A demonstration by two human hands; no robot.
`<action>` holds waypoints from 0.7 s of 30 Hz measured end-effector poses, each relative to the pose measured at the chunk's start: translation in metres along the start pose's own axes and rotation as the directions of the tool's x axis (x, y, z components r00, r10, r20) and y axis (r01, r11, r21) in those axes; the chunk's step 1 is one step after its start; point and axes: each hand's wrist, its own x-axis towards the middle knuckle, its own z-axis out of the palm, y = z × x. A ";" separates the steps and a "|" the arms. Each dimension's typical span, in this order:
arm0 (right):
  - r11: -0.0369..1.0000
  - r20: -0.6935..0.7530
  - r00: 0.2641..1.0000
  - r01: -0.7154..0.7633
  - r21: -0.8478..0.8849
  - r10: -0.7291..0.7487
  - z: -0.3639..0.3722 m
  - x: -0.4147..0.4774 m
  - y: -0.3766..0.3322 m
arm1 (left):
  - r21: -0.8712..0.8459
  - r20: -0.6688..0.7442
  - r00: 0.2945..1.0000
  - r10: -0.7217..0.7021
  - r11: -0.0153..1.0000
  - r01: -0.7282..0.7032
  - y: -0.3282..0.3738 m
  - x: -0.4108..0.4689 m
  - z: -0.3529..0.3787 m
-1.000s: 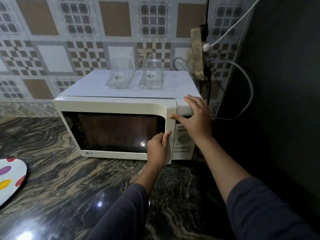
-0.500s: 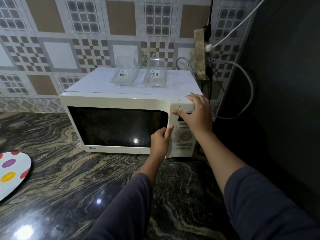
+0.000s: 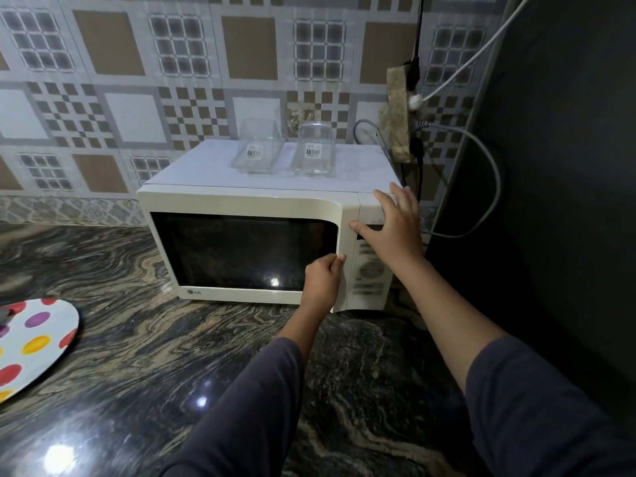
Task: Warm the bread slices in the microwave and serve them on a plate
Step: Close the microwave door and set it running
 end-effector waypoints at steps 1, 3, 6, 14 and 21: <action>1.000 -0.035 0.999 -0.012 0.022 0.012 0.000 -0.002 0.000 | -0.001 -0.008 1.000 -0.003 1.000 0.003 -0.001 0.000 0.001; 0.994 -0.125 0.991 -0.027 0.109 0.041 0.002 -0.008 0.004 | 0.005 -0.028 1.000 0.004 1.000 -0.003 -0.003 -0.001 0.003; 0.958 -0.151 0.976 -0.115 0.263 0.159 0.010 -0.023 0.017 | 0.000 -0.047 0.999 0.026 1.000 -0.026 -0.008 -0.001 0.005; 0.906 0.053 0.946 -0.322 0.276 0.320 0.043 -0.049 0.056 | 0.026 -0.129 0.981 0.146 0.989 -0.144 -0.025 -0.001 0.010; 0.899 0.135 0.942 -0.333 0.283 0.306 0.064 -0.062 0.075 | 0.069 -0.231 0.952 0.199 0.980 -0.188 -0.030 -0.001 0.016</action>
